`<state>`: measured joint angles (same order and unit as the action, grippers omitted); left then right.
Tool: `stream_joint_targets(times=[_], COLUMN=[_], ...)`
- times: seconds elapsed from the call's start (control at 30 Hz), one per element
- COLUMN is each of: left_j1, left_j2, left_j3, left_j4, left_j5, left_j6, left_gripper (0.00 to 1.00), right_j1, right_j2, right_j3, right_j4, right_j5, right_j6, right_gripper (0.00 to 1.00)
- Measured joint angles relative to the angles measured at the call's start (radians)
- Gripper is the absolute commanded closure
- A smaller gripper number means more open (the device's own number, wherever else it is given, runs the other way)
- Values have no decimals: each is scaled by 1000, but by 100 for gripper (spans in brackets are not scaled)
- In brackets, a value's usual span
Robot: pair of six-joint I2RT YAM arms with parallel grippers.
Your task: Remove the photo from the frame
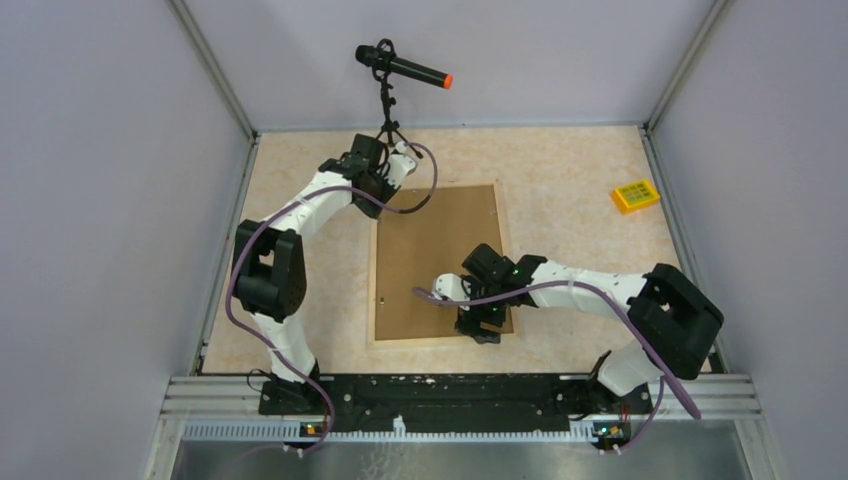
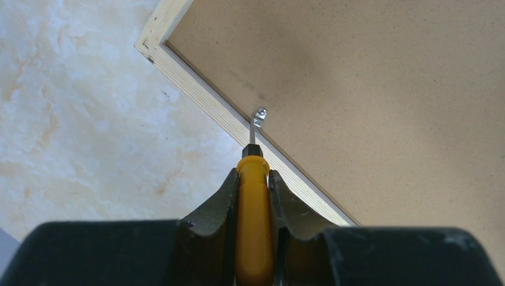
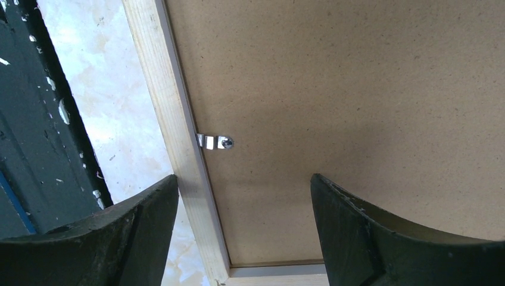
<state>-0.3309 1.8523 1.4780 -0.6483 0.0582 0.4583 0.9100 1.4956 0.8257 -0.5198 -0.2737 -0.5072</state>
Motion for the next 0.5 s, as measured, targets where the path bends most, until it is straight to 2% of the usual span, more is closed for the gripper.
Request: stream_joint_targets(times=[0.5], left_j1=[-13], left_j2=[-3], left_j3=[0], left_j4=[-18], left_j5=[-3], left_j6=[-60], left_gripper=[100], right_j1=[5], right_j2=[18], right_j3=[22], right_j4=[-19], right_j5=[10], right_j6=[15], right_gripper=[23])
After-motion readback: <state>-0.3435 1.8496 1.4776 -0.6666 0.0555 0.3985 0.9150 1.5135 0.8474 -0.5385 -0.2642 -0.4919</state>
